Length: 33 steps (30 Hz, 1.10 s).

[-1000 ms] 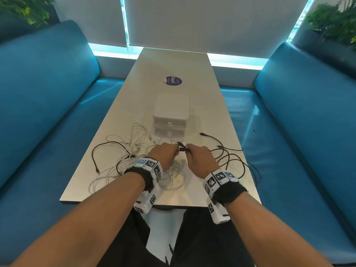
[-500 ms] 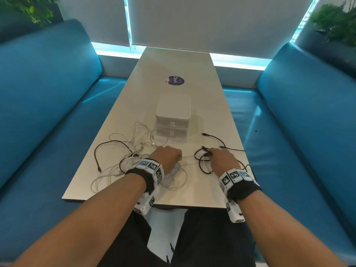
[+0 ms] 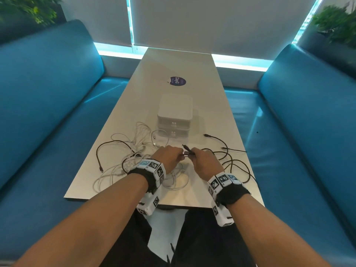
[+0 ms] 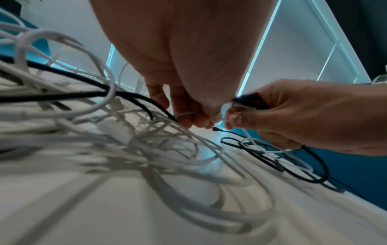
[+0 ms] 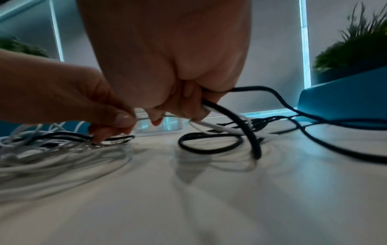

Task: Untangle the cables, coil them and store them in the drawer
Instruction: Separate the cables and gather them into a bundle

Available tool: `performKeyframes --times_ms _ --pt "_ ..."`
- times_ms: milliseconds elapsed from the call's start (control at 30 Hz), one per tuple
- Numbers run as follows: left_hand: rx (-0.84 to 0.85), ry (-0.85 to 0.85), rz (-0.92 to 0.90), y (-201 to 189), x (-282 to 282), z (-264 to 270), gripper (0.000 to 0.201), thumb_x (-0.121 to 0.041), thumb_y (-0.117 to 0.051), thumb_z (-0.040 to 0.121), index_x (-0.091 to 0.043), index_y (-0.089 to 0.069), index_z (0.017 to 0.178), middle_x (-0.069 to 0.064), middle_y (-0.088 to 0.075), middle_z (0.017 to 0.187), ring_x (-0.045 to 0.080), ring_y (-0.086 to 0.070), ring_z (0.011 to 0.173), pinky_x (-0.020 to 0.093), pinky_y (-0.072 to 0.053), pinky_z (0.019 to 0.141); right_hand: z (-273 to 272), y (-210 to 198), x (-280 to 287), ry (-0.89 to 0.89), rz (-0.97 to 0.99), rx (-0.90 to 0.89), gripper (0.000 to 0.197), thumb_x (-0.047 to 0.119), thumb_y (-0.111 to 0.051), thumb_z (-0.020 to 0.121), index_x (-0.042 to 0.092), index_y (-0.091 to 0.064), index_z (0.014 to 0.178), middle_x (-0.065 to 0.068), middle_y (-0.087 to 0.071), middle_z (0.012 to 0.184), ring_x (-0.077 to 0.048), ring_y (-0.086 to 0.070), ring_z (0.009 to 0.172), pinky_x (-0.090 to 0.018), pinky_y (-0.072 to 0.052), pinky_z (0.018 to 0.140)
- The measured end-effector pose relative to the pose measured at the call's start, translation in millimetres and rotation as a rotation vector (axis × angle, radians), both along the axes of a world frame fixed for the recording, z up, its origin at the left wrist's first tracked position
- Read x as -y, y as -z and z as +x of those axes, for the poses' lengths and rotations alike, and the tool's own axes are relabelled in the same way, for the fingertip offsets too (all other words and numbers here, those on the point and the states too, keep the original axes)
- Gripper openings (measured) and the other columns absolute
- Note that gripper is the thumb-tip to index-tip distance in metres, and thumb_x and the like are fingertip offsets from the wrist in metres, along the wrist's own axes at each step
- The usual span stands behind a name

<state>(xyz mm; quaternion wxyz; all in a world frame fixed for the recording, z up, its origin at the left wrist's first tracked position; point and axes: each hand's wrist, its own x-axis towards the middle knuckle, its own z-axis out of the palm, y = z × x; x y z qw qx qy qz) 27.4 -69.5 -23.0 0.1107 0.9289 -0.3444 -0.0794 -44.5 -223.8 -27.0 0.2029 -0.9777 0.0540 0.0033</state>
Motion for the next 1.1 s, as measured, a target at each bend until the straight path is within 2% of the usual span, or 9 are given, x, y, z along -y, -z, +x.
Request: performKeyframes --times_ms 133,267,400,533,633,767,900,1000,1100 --pt "0.002 0.037 0.049 -2 -8 5 0.025 -0.026 -0.042 0.105 -0.018 -0.063 0.115 0.005 -0.069 0.111 0.026 -0.062 0.102 0.031 -0.038 0.079 -3 -1 27 0.147 -0.143 -0.068 0.025 0.029 -0.04 0.103 0.019 -0.056 0.118 -0.011 -0.065 0.1 -0.029 -0.065 0.088 -0.041 -0.055 0.077" --pt "-0.034 0.033 0.051 -5 -6 6 0.023 -0.018 -0.043 0.101 -0.02 -0.064 0.11 0.004 -0.069 0.11 0.026 -0.062 0.1 0.033 -0.044 0.084 -7 -10 27 0.23 -0.154 -0.038 0.022 0.024 -0.04 0.101 0.014 -0.054 0.114 -0.011 -0.064 0.098 -0.03 -0.064 0.087 -0.042 -0.056 0.075" --pt "-0.031 -0.006 0.045 -6 -2 5 0.019 -0.017 -0.047 0.098 -0.024 -0.064 0.103 0.004 -0.07 0.104 0.027 -0.064 0.094 0.032 -0.043 0.075 1 -17 -5 0.142 -0.043 0.084 0.022 0.027 -0.041 0.101 0.012 -0.055 0.11 -0.013 -0.064 0.091 -0.034 -0.063 0.081 -0.043 -0.054 0.069" --pt "-0.06 -0.059 -0.045 -8 -5 1 0.024 -0.025 -0.046 0.101 -0.017 -0.067 0.105 0.007 -0.07 0.102 0.029 -0.065 0.093 0.04 -0.05 0.081 4 -8 -22 0.034 0.085 0.04 0.027 0.024 -0.043 0.102 0.011 -0.064 0.113 -0.014 -0.07 0.101 -0.034 -0.062 0.094 -0.038 -0.047 0.076" --pt "-0.078 -0.043 -0.088 -6 -10 -1 0.022 -0.022 -0.045 0.1 -0.017 -0.067 0.1 0.006 -0.071 0.097 0.029 -0.065 0.09 0.042 -0.05 0.081 1 -6 -16 0.058 0.144 0.008 0.026 0.028 -0.048 0.101 0.015 -0.065 0.114 -0.012 -0.07 0.099 -0.031 -0.063 0.092 -0.035 -0.045 0.071" --pt "-0.066 0.0 -0.073 -6 -9 -2 0.025 -0.023 -0.046 0.101 -0.016 -0.069 0.105 0.005 -0.071 0.1 0.026 -0.064 0.092 0.04 -0.049 0.084 -2 -3 -5 0.046 0.1 -0.026 0.02 0.03 -0.05 0.099 0.021 -0.064 0.11 -0.011 -0.068 0.091 -0.029 -0.064 0.085 -0.036 -0.049 0.068" --pt "-0.083 0.019 -0.043 -1 -15 7 0.022 -0.023 -0.048 0.1 -0.019 -0.068 0.11 0.002 -0.071 0.109 0.025 -0.063 0.1 0.037 -0.048 0.089 -5 -5 23 0.218 0.033 -0.036 0.024 0.026 -0.05 0.099 0.019 -0.064 0.117 -0.011 -0.069 0.105 -0.031 -0.065 0.097 -0.039 -0.054 0.082" --pt "-0.064 0.024 -0.019 -1 -14 6 0.023 -0.022 -0.048 0.1 -0.019 -0.068 0.11 0.002 -0.071 0.11 0.026 -0.063 0.101 0.037 -0.047 0.089 -6 -5 32 0.281 -0.025 -0.053 0.025 0.026 -0.047 0.1 0.018 -0.063 0.116 -0.011 -0.067 0.107 -0.031 -0.065 0.095 -0.035 -0.051 0.076" --pt "-0.056 -0.002 -0.026 -1 -10 4 0.023 -0.019 -0.047 0.1 -0.018 -0.068 0.109 0.002 -0.071 0.108 0.026 -0.062 0.1 0.036 -0.045 0.088 -1 -8 20 0.245 -0.016 0.005 0.025 0.028 -0.042 0.101 0.014 -0.06 0.11 -0.012 -0.067 0.102 -0.031 -0.064 0.09 -0.041 -0.054 0.077"
